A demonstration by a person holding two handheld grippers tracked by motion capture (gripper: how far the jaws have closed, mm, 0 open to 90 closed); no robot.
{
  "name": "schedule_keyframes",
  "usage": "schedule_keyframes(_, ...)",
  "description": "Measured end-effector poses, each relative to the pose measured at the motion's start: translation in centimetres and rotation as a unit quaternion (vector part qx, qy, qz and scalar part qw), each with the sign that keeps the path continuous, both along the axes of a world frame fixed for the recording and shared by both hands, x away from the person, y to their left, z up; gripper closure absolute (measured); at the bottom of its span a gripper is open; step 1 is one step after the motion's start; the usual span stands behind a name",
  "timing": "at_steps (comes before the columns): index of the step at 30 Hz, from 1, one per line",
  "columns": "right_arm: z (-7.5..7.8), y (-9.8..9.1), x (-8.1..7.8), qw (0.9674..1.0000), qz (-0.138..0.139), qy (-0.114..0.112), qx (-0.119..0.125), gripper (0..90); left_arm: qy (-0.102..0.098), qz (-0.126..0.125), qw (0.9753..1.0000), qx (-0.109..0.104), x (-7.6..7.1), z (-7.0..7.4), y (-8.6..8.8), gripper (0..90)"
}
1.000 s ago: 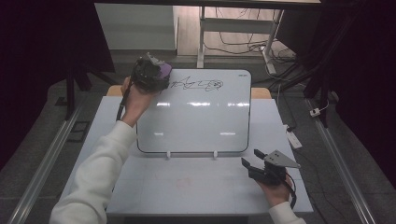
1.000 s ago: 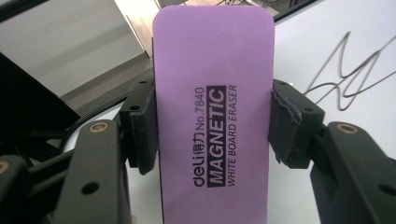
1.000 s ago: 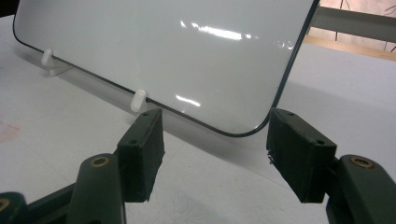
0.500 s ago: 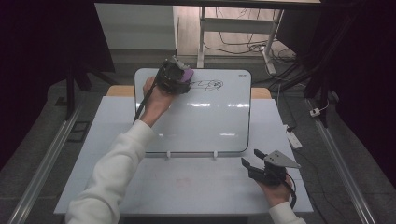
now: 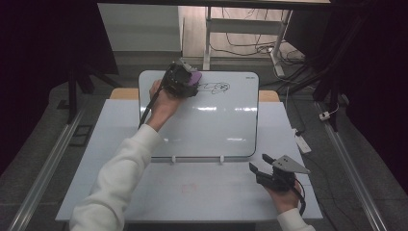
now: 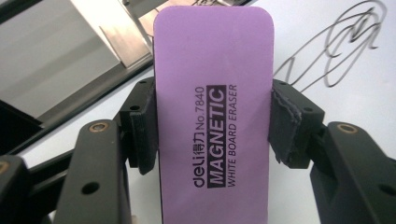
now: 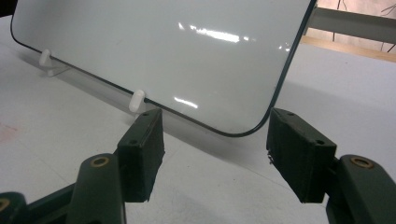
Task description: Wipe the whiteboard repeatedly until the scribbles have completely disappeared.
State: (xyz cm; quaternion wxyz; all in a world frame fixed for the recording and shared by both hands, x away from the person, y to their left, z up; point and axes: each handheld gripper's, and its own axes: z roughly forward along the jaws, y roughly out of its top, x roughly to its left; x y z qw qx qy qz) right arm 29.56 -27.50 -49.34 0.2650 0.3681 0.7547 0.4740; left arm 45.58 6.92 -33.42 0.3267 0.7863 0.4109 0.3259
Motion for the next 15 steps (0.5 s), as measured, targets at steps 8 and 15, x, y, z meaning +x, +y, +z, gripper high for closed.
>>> schedule_keyframes(8,0.0,0.0,0.0,1.0,0.0,-0.002,-0.002,36.2,-0.002,-0.032,0.9995,-0.006,-0.2,-1.0,-3.4,41.2)
schedule_keyframes(15,0.0,0.1,0.0,1.0,0.0,-0.001,-0.002,36.2,-0.004,-0.057,0.9984,0.0,-0.5,-1.7,-6.8,41.2)
